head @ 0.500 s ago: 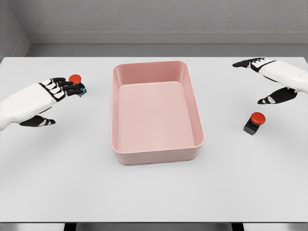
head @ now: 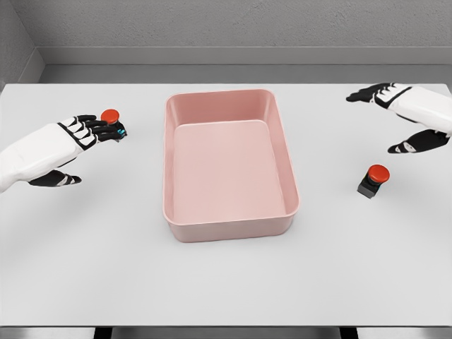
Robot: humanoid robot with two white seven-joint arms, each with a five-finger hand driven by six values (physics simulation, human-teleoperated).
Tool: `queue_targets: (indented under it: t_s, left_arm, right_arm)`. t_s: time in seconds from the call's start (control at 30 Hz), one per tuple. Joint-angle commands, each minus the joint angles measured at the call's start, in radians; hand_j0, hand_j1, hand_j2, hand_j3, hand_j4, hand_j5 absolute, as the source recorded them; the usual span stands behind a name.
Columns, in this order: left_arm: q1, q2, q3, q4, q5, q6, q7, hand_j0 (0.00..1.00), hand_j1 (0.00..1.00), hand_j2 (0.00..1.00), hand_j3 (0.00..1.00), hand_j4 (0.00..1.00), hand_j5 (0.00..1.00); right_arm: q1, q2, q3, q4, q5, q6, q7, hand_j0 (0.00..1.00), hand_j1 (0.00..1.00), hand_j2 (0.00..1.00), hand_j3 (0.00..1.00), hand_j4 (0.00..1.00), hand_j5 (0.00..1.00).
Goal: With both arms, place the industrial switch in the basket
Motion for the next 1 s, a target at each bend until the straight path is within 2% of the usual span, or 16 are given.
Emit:
queue_targets:
  t_s: [0.0, 0.27, 0.33, 0.4, 0.47, 0.53, 0.57, 0.6, 0.63, 0.73, 0.83, 0.9, 0.97]
  left_arm:
    - [0.0, 0.002, 0.0, 0.001, 0.006, 0.001, 0.001, 1.0, 1.0, 1.0, 1.0, 1.0, 1.0]
    - [0.003, 0.002, -0.001, 0.001, 0.006, 0.001, 0.001, 1.0, 1.0, 1.0, 1.0, 1.0, 1.0]
    - [0.011, 0.005, -0.003, 0.003, 0.005, 0.001, -0.001, 1.0, 1.0, 1.0, 1.0, 1.0, 1.0]
    - [-0.003, 0.048, 0.005, 0.034, 0.008, 0.001, 0.001, 1.0, 1.0, 1.0, 1.0, 1.0, 1.0]
    - [-0.047, 0.048, 0.0, 0.092, 0.011, 0.001, 0.007, 1.0, 1.0, 1.0, 1.0, 1.0, 1.0]
    - [-0.066, 0.045, -0.006, 0.101, 0.008, 0.001, 0.009, 1.0, 1.0, 1.0, 1.0, 1.0, 1.0]
    - [-0.077, 0.041, -0.044, 0.104, 0.003, 0.001, 0.004, 1.0, 1.0, 1.0, 1.0, 1.0, 1.0]
    - [-0.117, 0.041, -0.104, 0.129, -0.01, 0.001, 0.001, 1.0, 1.0, 1.0, 1.0, 1.0, 1.0]
    - [-0.14, 0.036, -0.133, 0.135, -0.053, 0.001, 0.001, 1.0, 1.0, 1.0, 1.0, 1.0, 1.0]
    - [-0.166, -0.019, -0.136, 0.141, -0.113, 0.001, 0.001, 1.0, 1.0, 1.0, 1.0, 1.0, 1.0]
    - [-0.212, -0.047, -0.136, 0.175, -0.122, 0.001, 0.001, 1.0, 1.0, 1.0, 1.0, 1.0, 1.0]
    - [-0.293, -0.088, -0.193, 0.265, -0.158, 0.001, 0.001, 1.0, 1.0, 1.0, 1.0, 1.0, 1.0]
    - [-0.313, -0.117, -0.21, 0.296, -0.162, 0.001, 0.001, 1.0, 1.0, 1.0, 1.0, 1.0, 1.0]
  right_arm:
    - [0.0, -0.004, 0.001, 0.0, -0.005, -0.014, 0.0, 1.0, 1.0, 1.0, 1.0, 1.0, 1.0]
    - [0.003, -0.006, 0.01, 0.0, -0.005, -0.014, 0.009, 1.0, 1.0, 1.0, 1.0, 1.0, 1.0]
    - [0.005, -0.006, 0.012, 0.0, -0.005, -0.047, 0.009, 1.0, 1.0, 1.0, 1.0, 1.0, 1.0]
    - [0.002, -0.018, 0.009, 0.001, 0.0, -0.053, 0.012, 1.0, 1.0, 1.0, 1.0, 1.0, 1.0]
    - [0.0, -0.019, 0.006, 0.001, 0.0, -0.053, 0.009, 1.0, 1.0, 1.0, 1.0, 1.0, 1.0]
    - [0.0, -0.019, 0.007, 0.001, 0.001, -0.051, 0.009, 1.0, 1.0, 1.0, 1.0, 1.0, 1.0]
    - [0.002, -0.018, 0.009, 0.003, 0.0, -0.05, 0.004, 1.0, 1.0, 1.0, 1.0, 1.0, 1.0]
    - [0.011, -0.018, 0.012, 0.003, 0.0, -0.051, 0.0, 1.0, 1.0, 1.0, 1.0, 1.0, 1.0]
    - [0.011, -0.018, 0.024, 0.001, 0.0, -0.054, -0.002, 1.0, 1.0, 1.0, 1.0, 1.0, 1.0]
    - [0.02, -0.025, 0.027, 0.004, 0.0, -0.054, -0.002, 1.0, 1.0, 1.0, 1.0, 1.0, 1.0]
    - [0.041, -0.025, 0.029, 0.006, -0.003, -0.054, -0.003, 1.0, 1.0, 1.0, 1.0, 1.0, 1.0]
    - [0.048, -0.027, 0.029, 0.004, -0.002, -0.054, 0.0, 1.0, 1.0, 1.0, 1.0, 1.0, 1.0]
    - [0.055, -0.041, 0.029, 0.004, -0.002, -0.054, 0.001, 1.0, 1.0, 1.0, 1.0, 1.0, 1.0]
